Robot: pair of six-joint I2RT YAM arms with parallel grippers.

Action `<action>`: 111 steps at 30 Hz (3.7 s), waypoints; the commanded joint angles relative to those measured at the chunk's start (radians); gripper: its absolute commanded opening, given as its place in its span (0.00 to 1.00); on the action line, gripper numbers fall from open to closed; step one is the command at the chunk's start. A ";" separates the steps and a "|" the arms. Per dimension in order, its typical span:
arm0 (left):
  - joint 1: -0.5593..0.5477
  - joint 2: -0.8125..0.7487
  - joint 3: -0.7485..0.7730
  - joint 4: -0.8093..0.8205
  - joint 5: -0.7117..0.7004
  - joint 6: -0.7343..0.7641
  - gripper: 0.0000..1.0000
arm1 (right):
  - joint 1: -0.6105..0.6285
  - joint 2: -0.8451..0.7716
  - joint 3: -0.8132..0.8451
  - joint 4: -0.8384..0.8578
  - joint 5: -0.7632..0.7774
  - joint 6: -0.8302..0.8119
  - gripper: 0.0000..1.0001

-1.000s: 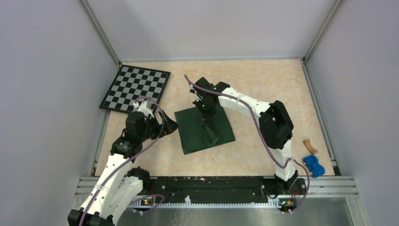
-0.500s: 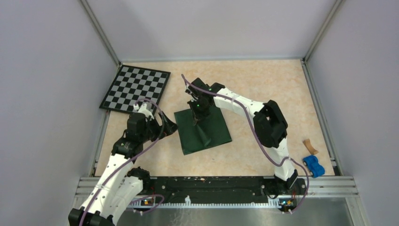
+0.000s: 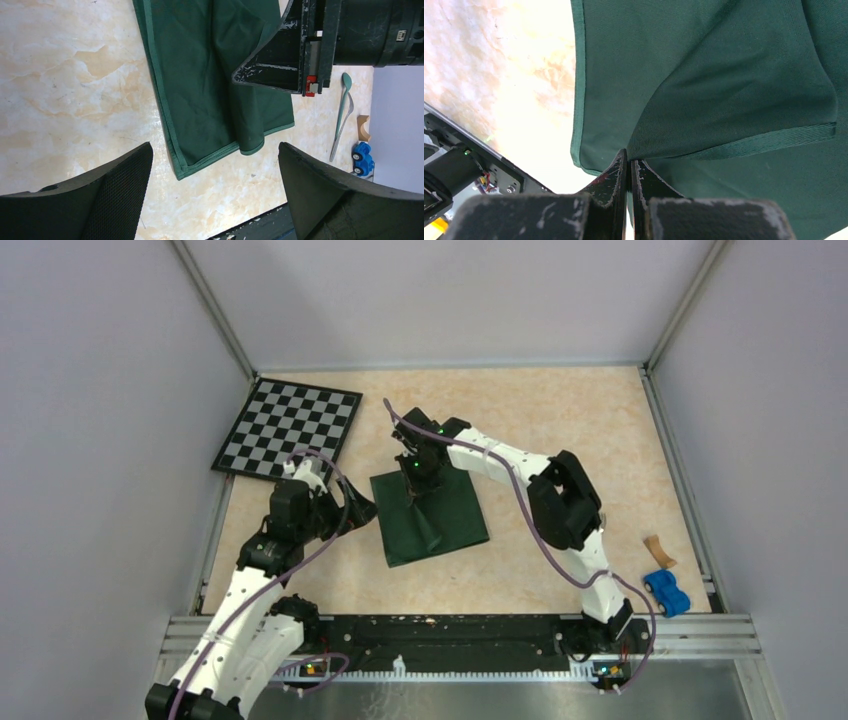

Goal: Fold the napkin into a case and place the utensils inside
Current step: Fold the rectangle-folded napkin at the center of the board, then rotate the square-folded napkin at the center of the board.

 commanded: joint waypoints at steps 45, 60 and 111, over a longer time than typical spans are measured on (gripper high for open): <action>0.003 -0.026 0.026 -0.021 -0.015 0.009 0.99 | -0.327 -0.157 -0.567 0.800 -0.409 0.155 0.68; 0.002 -0.049 0.044 -0.044 -0.061 0.002 0.99 | -0.188 -0.024 -0.435 1.170 -0.512 0.487 0.59; -0.156 0.993 0.533 0.349 0.258 0.093 0.51 | -0.445 -0.503 -0.847 0.583 -0.101 -0.051 0.31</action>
